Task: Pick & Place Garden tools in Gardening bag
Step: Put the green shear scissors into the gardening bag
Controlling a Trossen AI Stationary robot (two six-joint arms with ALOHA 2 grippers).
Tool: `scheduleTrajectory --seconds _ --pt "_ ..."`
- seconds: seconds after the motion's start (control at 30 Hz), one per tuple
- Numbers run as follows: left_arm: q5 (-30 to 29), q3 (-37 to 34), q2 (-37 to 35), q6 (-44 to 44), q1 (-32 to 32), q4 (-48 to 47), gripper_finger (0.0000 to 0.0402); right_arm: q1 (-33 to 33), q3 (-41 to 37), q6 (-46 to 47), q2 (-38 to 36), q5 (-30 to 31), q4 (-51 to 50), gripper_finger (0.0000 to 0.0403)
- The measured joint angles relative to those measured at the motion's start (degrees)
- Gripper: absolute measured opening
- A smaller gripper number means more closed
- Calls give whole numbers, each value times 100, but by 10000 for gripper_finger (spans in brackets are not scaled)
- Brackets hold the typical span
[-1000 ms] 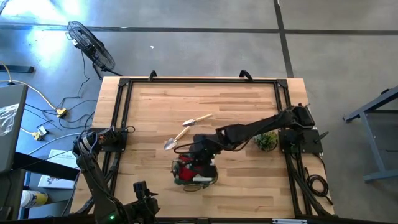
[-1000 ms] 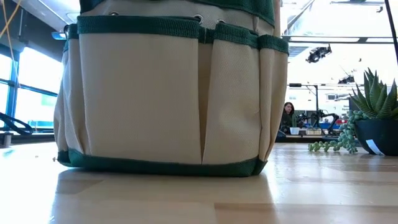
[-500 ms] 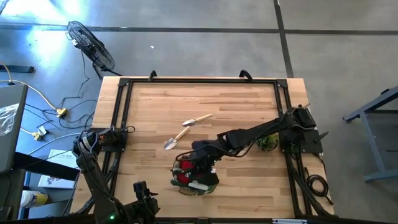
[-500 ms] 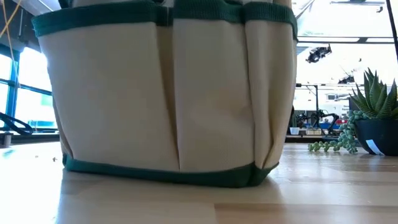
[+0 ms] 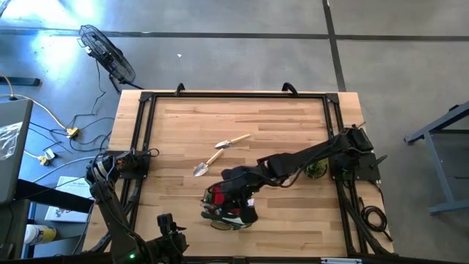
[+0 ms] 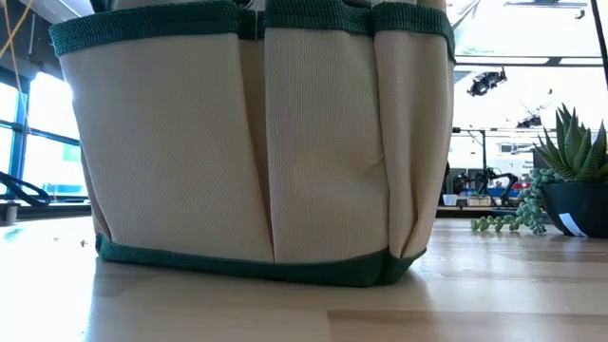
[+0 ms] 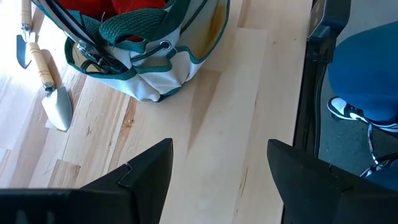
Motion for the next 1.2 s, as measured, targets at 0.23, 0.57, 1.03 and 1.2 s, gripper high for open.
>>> scheduleTrajectory --seconds 0.23,0.57,1.03,1.2 --pt "-4 0 0 0 0 1 251 -97 -2 -1 104 -53 99 33" --pt "-26 7 2 0 0 2 251 -196 -2 261 567 -487 124 33" --pt "-4 7 2 -2 -2 32 251 -97 -50 1018 583 -620 -661 33" --pt "-4 7 2 -2 -2 31 251 4 -50 1018 583 -565 -651 33"
